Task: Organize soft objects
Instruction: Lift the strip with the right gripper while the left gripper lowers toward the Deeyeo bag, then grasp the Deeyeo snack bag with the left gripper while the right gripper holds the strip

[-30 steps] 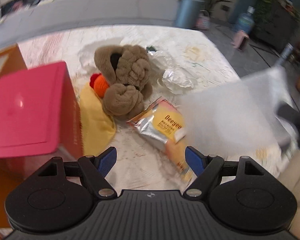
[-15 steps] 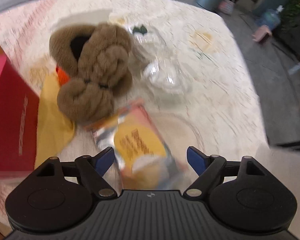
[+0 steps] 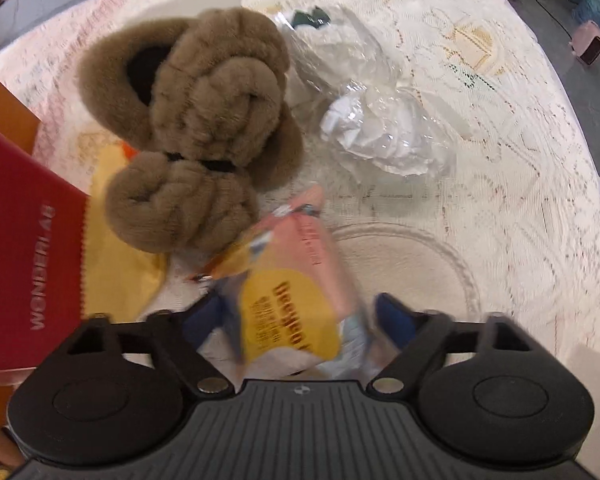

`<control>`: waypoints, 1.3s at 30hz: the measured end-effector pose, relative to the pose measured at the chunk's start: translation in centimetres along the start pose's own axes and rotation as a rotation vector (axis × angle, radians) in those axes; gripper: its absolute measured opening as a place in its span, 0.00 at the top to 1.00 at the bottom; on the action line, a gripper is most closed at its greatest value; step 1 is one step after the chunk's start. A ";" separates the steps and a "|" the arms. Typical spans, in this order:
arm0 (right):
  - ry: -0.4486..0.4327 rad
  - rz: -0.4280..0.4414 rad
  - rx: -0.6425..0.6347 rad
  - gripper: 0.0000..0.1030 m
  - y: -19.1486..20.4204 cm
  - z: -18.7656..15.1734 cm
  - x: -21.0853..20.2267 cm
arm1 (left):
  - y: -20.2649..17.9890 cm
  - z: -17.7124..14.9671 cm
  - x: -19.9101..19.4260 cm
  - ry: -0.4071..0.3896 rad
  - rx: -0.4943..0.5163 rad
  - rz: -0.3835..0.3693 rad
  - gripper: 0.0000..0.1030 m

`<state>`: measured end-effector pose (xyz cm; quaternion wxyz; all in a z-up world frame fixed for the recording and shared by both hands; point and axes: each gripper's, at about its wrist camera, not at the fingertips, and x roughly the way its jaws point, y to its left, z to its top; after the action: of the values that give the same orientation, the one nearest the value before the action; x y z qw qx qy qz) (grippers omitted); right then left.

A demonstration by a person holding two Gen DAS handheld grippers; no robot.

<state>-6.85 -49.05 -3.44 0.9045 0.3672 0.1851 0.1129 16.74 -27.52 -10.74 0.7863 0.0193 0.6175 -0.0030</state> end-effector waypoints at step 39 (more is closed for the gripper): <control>0.090 0.026 -0.090 1.00 4.6 -1.0 3.1 | 6.8 -5.3 -10.0 -0.258 0.212 -0.380 0.79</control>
<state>-4.76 -44.07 -1.66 0.9094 0.3229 0.2156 0.1492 9.45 -20.77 -2.07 0.8375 -0.0154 0.5010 -0.2177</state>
